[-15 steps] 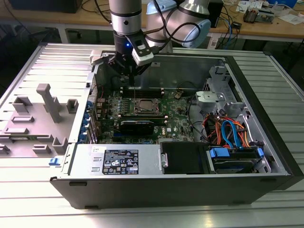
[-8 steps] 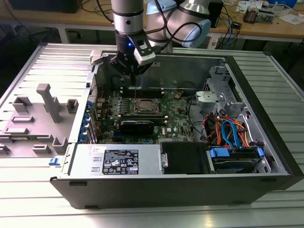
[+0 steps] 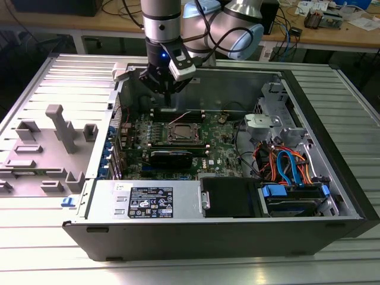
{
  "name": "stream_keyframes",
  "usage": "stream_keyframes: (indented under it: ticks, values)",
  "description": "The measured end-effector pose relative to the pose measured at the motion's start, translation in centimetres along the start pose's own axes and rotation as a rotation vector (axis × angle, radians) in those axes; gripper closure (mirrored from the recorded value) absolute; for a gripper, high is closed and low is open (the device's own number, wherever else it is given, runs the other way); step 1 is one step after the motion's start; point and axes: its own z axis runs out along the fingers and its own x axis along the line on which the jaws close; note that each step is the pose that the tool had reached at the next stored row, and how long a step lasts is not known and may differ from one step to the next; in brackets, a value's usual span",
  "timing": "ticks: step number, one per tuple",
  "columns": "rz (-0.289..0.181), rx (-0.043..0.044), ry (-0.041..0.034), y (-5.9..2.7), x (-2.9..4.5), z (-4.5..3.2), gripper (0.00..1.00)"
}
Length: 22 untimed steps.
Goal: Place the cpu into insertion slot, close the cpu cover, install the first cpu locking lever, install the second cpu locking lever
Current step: 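Install the first cpu locking lever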
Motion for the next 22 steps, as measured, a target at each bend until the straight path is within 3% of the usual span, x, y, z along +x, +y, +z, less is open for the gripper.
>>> stream_keyframes:
  ticks: [13,22]
  values:
    - [-0.001,-0.0002,-0.0001,0.20,-0.13,0.09,0.89]
    - [-0.001,-0.0001,0.0000,0.15,-1.55,0.90,0.89]
